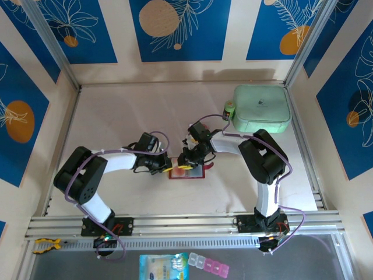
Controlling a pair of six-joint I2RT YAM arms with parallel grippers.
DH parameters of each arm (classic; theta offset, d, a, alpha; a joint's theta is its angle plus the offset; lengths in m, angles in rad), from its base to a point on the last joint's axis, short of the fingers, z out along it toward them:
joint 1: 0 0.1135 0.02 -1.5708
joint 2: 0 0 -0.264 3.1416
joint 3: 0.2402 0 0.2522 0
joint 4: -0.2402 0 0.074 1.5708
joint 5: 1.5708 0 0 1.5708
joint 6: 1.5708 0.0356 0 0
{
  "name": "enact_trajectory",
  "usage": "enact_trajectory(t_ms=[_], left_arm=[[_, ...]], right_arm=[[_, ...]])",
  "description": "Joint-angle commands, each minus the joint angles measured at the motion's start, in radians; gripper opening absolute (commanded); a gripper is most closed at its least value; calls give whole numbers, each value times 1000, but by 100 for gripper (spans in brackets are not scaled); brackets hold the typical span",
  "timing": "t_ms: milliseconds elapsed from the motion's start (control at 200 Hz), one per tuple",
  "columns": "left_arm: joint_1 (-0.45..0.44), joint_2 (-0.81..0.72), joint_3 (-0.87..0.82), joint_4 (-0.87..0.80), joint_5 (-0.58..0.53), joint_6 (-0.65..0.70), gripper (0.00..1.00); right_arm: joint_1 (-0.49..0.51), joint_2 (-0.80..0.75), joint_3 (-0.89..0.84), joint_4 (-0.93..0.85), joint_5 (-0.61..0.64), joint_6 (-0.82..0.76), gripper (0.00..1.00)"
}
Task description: Take the credit cards out of the card holder
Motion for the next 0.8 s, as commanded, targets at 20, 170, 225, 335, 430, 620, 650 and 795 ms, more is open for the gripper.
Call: enact_trajectory(t_ms=[20,170,225,335,430,620,650,795], left_arm=[[6,-7,-16,-37,0,-7,0],[7,-7,-6,-52,-2,1,0],[7,-9,-6,-58,-4,3,0],[7,-7,-7,-59,-7,3,0],[7,-8,-8,-56,-8,2,0],[6,-18,-2,-70,-12,4,0],[6,-20,0,-75,-13,5,0],[6,-37,17,-88,-12,10,0]], right_arm=[[7,20,19,-42,3,-4,23],[3,12,29,-113,70,-28,23],[1,5,31,-132,90,-39,23],[-3,-2,39,-160,113,-58,23],[-2,-10,44,-173,122,-71,23],[3,-35,48,-181,131,-94,23],[4,-40,48,-178,128,-98,23],[6,-68,44,-162,114,-107,23]])
